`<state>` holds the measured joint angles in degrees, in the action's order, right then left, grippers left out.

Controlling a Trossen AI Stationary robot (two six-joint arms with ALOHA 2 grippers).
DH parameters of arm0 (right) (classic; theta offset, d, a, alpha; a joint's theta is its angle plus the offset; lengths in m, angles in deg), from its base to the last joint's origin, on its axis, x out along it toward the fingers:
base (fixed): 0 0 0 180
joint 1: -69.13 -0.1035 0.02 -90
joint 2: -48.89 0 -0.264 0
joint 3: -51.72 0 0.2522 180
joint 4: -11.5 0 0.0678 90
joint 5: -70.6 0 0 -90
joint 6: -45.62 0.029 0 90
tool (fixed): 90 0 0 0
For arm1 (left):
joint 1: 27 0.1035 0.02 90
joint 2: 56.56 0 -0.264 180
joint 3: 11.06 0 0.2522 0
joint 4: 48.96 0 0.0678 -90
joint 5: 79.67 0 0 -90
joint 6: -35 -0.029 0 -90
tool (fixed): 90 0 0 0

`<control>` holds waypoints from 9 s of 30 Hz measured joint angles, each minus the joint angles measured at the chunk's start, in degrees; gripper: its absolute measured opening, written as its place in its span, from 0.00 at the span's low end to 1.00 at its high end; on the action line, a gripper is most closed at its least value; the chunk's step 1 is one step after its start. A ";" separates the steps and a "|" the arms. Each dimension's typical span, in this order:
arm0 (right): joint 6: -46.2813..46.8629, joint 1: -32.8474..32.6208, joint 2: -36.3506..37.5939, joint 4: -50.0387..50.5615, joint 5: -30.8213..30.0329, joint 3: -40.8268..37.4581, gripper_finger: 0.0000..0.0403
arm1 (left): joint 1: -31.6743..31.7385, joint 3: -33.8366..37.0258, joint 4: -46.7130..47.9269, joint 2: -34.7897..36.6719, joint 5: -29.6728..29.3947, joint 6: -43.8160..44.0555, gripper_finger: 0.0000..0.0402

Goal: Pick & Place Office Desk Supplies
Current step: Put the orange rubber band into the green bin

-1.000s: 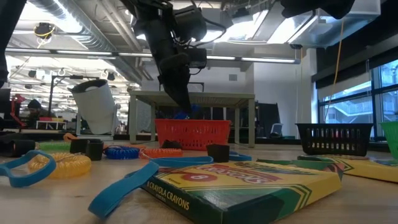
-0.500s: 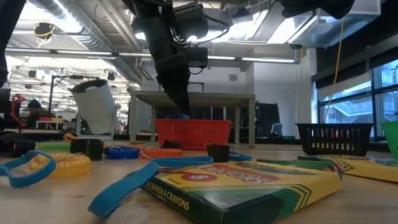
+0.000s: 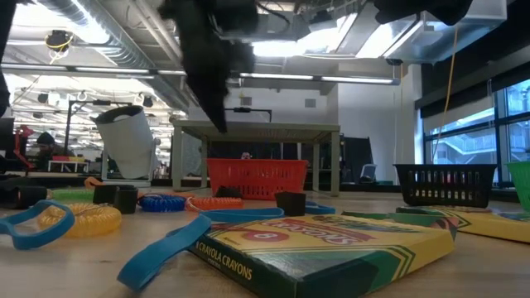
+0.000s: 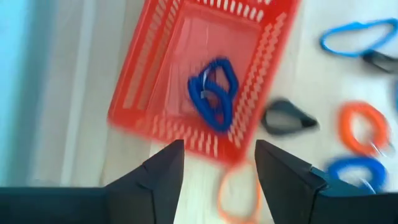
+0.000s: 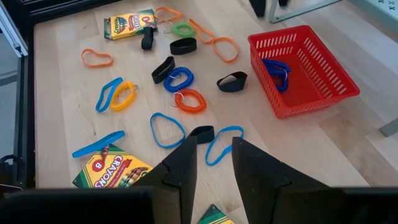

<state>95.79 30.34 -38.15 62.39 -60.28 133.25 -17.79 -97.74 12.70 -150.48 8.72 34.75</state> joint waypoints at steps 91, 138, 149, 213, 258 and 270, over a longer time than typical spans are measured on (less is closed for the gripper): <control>-1.20 -0.20 0.00 -2.08 1.48 0.00 0.25 | -14.53 21.99 6.26 5.55 -1.30 10.01 0.45; -4.20 -0.48 -0.02 -5.37 2.76 0.00 0.25 | -13.32 18.65 13.47 0.68 -8.65 12.41 0.01; -13.81 0.85 -0.02 -11.66 -0.95 0.00 0.25 | -17.26 10.65 15.74 8.30 -11.02 16.16 0.01; -36.98 13.97 -9.03 -51.61 10.43 0.00 0.42 | -33.11 30.32 -61.83 27.84 -10.67 5.62 0.00; -34.76 14.38 -6.81 -48.65 14.70 0.00 0.00 | -33.09 30.27 -59.70 30.97 -14.20 8.46 0.13; -22.58 13.42 3.05 -19.69 5.94 0.02 0.00 | -33.09 30.25 -39.85 41.05 -17.85 16.63 0.26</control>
<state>73.21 43.77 -35.11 42.69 -54.34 133.27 -50.88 -67.49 -27.16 -109.43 -9.13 51.38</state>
